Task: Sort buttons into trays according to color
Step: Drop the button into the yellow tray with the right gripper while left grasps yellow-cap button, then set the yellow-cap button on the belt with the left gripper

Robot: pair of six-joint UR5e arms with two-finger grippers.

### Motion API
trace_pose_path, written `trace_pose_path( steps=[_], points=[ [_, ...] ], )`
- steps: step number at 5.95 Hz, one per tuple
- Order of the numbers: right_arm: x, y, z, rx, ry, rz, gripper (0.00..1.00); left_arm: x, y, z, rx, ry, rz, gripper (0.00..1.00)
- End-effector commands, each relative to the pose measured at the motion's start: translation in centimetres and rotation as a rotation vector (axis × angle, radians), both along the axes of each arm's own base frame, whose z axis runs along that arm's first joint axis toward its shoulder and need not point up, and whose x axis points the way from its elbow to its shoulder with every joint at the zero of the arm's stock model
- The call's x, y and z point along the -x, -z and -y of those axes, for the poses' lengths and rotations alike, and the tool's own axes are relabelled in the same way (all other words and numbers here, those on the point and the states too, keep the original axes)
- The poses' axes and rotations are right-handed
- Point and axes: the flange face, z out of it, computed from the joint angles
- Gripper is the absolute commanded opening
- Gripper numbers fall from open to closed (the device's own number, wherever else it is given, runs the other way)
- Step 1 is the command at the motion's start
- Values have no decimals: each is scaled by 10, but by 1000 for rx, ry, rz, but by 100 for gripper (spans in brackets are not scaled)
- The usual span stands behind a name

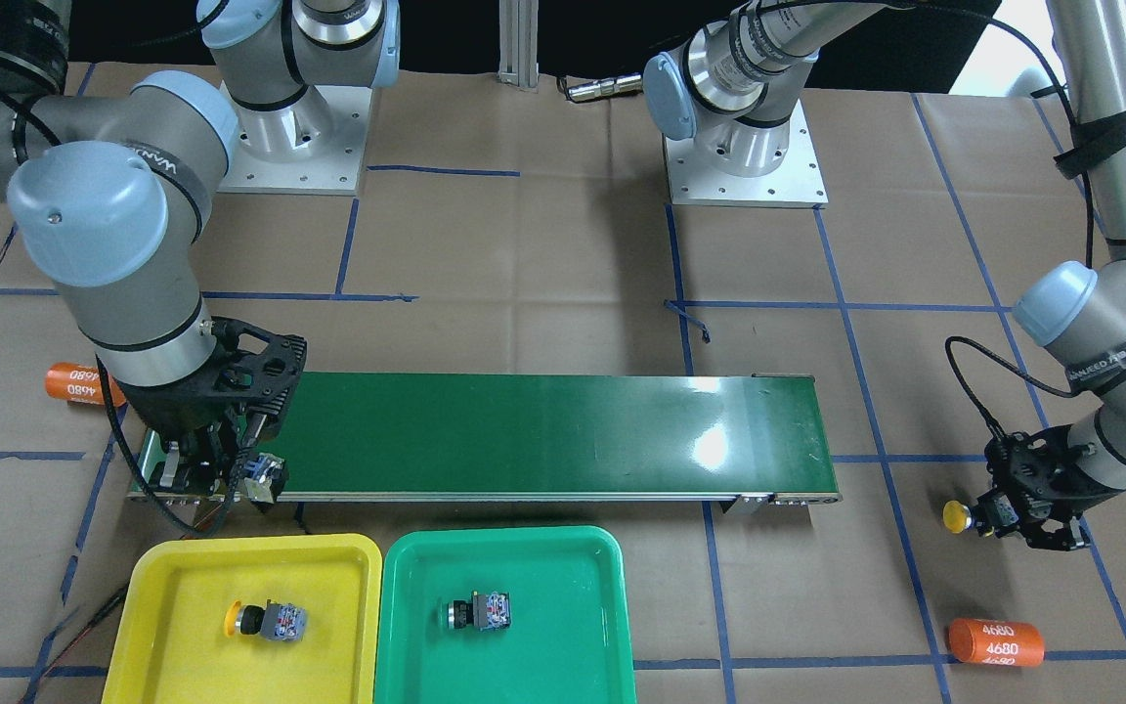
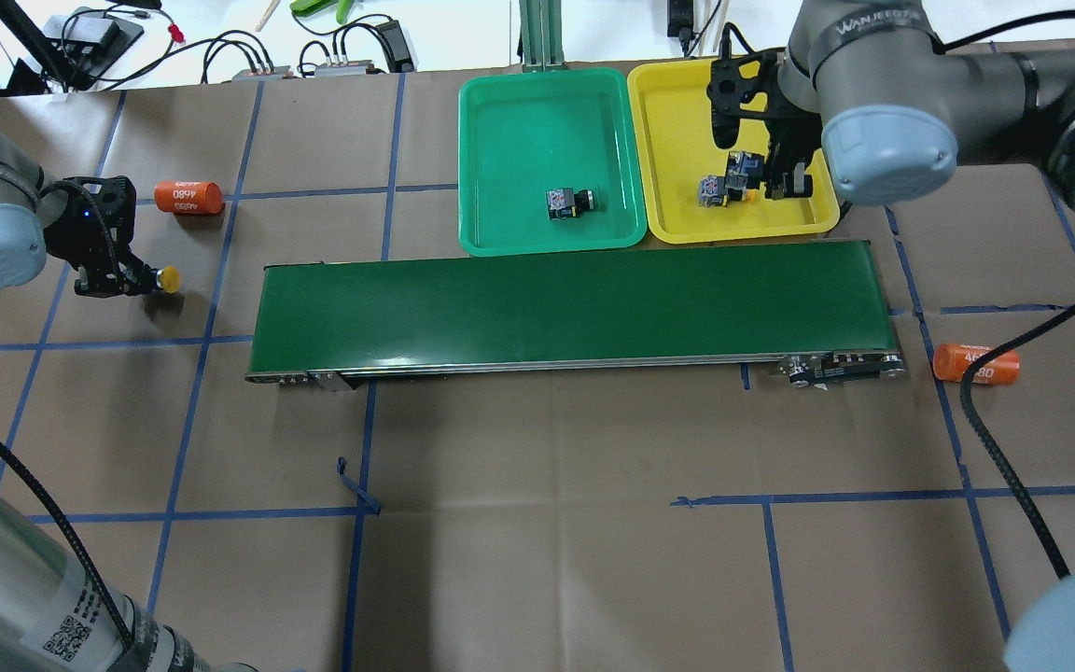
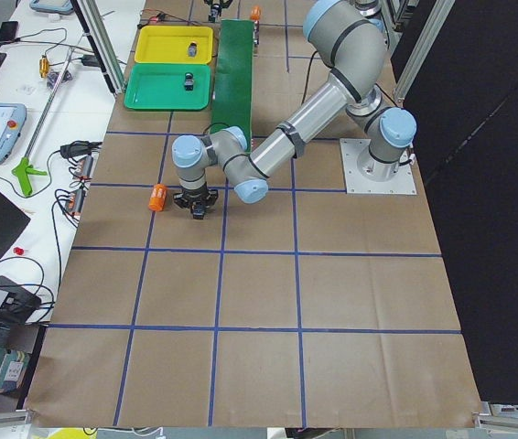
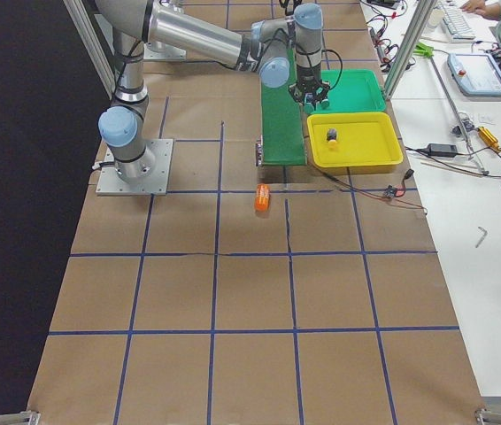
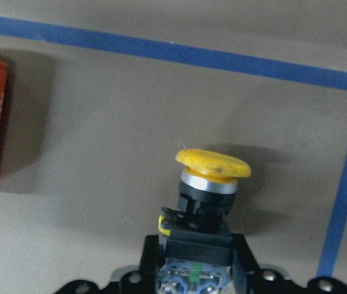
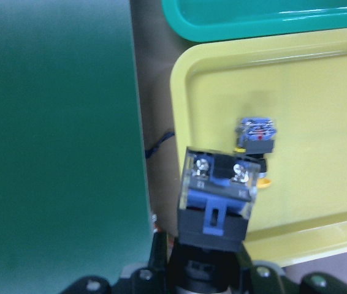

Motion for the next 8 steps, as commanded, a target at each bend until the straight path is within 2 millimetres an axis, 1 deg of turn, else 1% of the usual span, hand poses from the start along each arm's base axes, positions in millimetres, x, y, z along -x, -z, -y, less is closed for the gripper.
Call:
trace_pose_path(
  steps=[1,2,3,4,5,6,7,8],
  points=[
    [-56,21,82,24,-62,34,8,75,-51,3,-3,96,3,3],
    [-79,40,116,39,-86,66,8,131,-64,6,-6,142,-1,3],
    [-102,65,135,29,-86,117,9,190,-73,3,-24,87,-12,3],
    [-127,90,137,10,-118,153,9,240,-84,-5,-41,71,-11,3],
    [-139,106,136,-15,-101,206,15,271,-91,-25,-90,52,-15,3],
    [-159,116,130,-28,-118,224,46,284,-78,-45,-126,26,-15,4],
    [-159,102,128,-24,-111,231,99,287,-68,-68,-151,24,-20,7],
    [-150,60,118,1,-101,183,100,289,-74,-83,-149,12,-22,14]
  ],
)
